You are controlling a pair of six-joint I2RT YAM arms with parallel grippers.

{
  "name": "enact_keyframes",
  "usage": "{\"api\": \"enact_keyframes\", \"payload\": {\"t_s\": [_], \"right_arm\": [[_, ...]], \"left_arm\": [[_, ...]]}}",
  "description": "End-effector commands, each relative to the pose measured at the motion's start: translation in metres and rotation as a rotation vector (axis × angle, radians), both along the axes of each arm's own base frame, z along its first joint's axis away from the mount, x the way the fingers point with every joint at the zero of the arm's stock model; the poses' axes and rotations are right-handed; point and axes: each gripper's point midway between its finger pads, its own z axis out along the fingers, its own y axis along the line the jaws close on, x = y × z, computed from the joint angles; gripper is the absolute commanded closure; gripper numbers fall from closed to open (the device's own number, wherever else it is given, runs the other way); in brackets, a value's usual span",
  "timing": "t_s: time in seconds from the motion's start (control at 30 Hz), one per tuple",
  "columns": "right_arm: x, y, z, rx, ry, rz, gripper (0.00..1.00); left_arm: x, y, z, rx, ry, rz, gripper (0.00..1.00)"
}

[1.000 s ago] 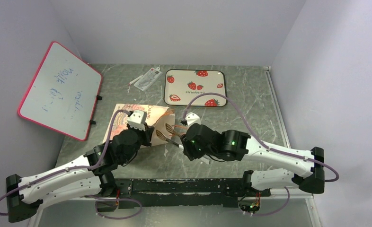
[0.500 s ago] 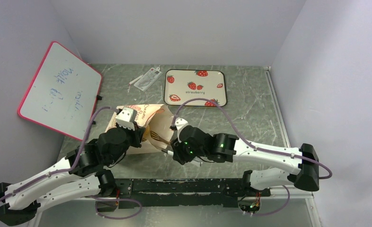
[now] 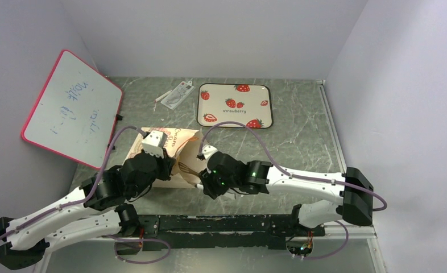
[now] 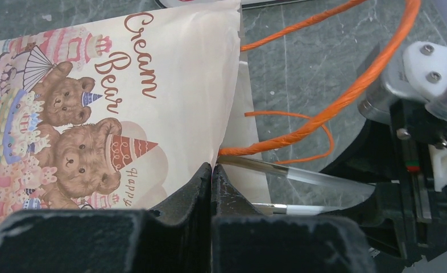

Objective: Take the fake bread out of the paper bag
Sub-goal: Take out the fake bread from the paper bag.

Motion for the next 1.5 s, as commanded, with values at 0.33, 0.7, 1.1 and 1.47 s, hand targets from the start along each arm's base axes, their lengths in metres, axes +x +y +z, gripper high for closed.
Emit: {"api": "enact_keyframes", "payload": {"t_s": [0.33,0.7,1.1,1.47], "right_arm": [[0.043,0.041,0.035,0.15,-0.042,-0.071,0.6],[0.051,0.017,0.05,0.128,-0.072,-0.142,1.0],[0.038,0.023,0.04,0.156,0.0,-0.072,0.98],[0.046,0.036,0.006,0.117,0.027,-0.072,0.67]], "left_arm": [[-0.008,-0.005,-0.006,-0.021,0.05,-0.026,0.93],[-0.002,0.009,-0.01,-0.025,0.019,0.043,0.93],[0.001,0.01,-0.016,-0.002,0.014,0.059,0.93],[0.001,-0.008,-0.012,-0.014,0.027,0.002,0.93]]}}
